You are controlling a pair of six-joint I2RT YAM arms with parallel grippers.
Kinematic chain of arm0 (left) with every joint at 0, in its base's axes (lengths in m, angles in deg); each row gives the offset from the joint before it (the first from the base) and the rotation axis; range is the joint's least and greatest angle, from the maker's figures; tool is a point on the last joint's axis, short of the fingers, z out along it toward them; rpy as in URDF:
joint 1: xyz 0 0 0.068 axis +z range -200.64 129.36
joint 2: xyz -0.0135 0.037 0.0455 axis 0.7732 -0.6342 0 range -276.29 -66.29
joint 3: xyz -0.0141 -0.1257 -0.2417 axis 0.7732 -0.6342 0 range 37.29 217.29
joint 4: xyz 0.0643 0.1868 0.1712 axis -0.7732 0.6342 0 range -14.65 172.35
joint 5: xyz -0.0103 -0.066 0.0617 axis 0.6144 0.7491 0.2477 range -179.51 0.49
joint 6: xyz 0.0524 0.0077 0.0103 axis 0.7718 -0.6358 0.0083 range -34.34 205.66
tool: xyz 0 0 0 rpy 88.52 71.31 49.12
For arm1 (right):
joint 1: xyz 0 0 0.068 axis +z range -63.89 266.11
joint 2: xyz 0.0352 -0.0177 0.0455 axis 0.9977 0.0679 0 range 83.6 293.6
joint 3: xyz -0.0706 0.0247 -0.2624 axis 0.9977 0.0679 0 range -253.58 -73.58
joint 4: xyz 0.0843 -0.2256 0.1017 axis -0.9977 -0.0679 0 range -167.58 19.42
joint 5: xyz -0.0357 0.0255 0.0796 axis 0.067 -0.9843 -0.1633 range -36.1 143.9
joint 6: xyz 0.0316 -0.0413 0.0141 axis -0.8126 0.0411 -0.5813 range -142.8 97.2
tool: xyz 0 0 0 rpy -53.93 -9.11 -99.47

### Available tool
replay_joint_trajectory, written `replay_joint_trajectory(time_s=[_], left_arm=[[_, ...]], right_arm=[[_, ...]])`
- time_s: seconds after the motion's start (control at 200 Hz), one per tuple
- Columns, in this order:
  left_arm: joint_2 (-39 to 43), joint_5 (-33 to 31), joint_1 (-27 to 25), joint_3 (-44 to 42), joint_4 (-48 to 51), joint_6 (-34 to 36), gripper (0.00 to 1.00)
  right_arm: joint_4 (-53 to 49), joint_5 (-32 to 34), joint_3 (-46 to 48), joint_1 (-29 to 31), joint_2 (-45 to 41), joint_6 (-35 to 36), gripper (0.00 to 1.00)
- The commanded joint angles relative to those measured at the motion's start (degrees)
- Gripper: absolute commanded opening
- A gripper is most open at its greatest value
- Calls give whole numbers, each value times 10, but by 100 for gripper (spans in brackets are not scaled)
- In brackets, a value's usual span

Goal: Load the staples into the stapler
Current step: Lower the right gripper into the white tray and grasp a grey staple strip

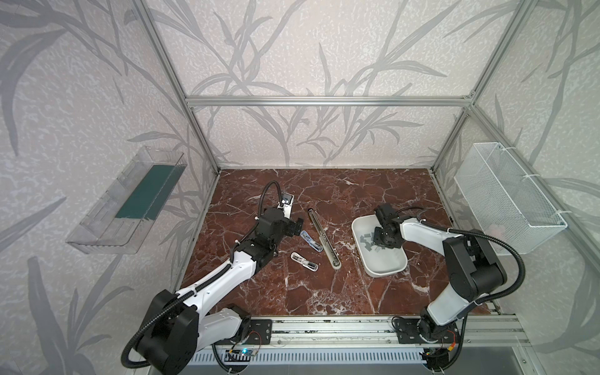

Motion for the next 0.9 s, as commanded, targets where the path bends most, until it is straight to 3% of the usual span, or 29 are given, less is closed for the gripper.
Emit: replay_joint_trajectory(time_s=[0.0, 0.425, 0.895], left_arm=[[-1, 2, 4, 4, -7, -7, 96], [10, 9, 3, 1, -5, -11, 96], [8, 18, 3, 7, 13, -20, 96]], right_arm=[[-27, 9, 1, -2, 1, 3, 18], [-21, -19, 21, -2, -19, 4, 28], [-18, -7, 21, -1, -32, 12, 12]])
